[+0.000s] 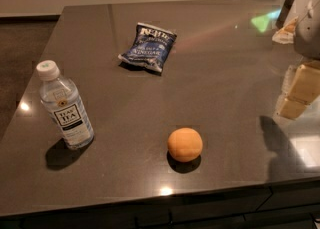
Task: Move blue plastic bottle near blue chip bag
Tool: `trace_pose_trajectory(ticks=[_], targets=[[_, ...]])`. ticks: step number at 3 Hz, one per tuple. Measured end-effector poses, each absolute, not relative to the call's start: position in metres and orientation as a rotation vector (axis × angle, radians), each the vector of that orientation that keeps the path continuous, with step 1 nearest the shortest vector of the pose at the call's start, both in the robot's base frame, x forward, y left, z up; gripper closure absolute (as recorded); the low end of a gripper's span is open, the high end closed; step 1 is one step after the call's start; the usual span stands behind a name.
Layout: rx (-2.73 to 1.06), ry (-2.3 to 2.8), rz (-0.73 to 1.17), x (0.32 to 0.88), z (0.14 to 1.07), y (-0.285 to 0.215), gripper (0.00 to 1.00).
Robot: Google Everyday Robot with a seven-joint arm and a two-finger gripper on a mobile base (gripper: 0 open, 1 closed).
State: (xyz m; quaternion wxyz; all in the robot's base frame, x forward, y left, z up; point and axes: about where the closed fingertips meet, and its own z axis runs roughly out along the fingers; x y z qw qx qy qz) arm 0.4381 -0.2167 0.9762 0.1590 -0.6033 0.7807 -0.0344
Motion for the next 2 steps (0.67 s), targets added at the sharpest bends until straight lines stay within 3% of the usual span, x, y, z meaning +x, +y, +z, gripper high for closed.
trace_pose_trajectory(ticks=[2], targets=[[-1.717, 2.204, -0.067, 0.4422, 0.9807, -0.208, 0.0]])
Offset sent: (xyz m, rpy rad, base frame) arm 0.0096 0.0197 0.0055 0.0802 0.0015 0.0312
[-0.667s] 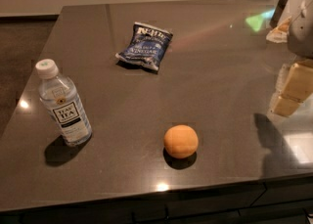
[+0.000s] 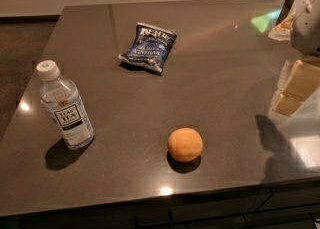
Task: Move blue plastic bottle near blue chip bag
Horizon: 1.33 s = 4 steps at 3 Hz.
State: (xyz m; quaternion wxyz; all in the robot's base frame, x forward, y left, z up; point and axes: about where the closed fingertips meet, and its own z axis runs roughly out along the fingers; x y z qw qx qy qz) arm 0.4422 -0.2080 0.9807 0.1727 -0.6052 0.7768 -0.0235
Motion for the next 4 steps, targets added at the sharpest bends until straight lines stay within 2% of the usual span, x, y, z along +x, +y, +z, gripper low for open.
trace_pose_trajectory(ticks=[2, 4], targets=[[-1.711, 1.998, 0.104, 0.465, 0.997, -0.135, 0.0], [-1.779, 1.798, 0.274, 0.465, 0.999, -0.03, 0.0]])
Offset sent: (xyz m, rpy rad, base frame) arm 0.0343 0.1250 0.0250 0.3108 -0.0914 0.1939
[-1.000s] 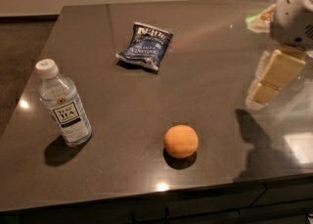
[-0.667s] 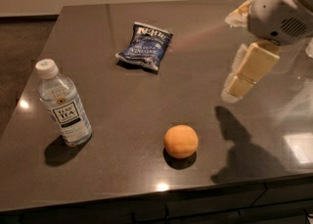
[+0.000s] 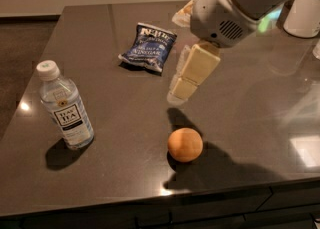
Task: Move blue plastic bottle near blue chip bag
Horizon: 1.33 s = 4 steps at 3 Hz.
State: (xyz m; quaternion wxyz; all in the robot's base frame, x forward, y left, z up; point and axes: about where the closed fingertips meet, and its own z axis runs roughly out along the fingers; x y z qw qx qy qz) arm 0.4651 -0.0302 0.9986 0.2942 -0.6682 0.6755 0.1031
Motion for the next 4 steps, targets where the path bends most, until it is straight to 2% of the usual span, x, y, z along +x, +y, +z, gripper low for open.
trace_pose_trajectory(ticks=[2, 4], targets=[[-1.83, 1.769, 0.45, 0.449, 0.981, 0.059, 0.0], [-1.717, 1.792, 0.606, 0.431, 0.967, 0.123, 0.0]])
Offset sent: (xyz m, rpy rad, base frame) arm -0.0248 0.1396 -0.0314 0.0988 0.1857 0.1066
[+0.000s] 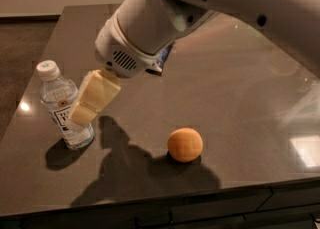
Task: Move blue plastic bottle near blue chip bag
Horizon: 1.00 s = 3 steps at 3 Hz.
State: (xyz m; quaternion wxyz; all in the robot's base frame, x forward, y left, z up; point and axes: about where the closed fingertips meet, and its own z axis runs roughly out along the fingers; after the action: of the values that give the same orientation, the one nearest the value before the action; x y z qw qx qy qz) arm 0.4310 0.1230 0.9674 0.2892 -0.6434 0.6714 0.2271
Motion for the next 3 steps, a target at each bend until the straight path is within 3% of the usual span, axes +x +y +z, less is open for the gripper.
trace_pose_trajectory(ticks=[3], targets=[[-1.562, 1.656, 0.742, 0.42, 0.965, 0.188, 0.0]])
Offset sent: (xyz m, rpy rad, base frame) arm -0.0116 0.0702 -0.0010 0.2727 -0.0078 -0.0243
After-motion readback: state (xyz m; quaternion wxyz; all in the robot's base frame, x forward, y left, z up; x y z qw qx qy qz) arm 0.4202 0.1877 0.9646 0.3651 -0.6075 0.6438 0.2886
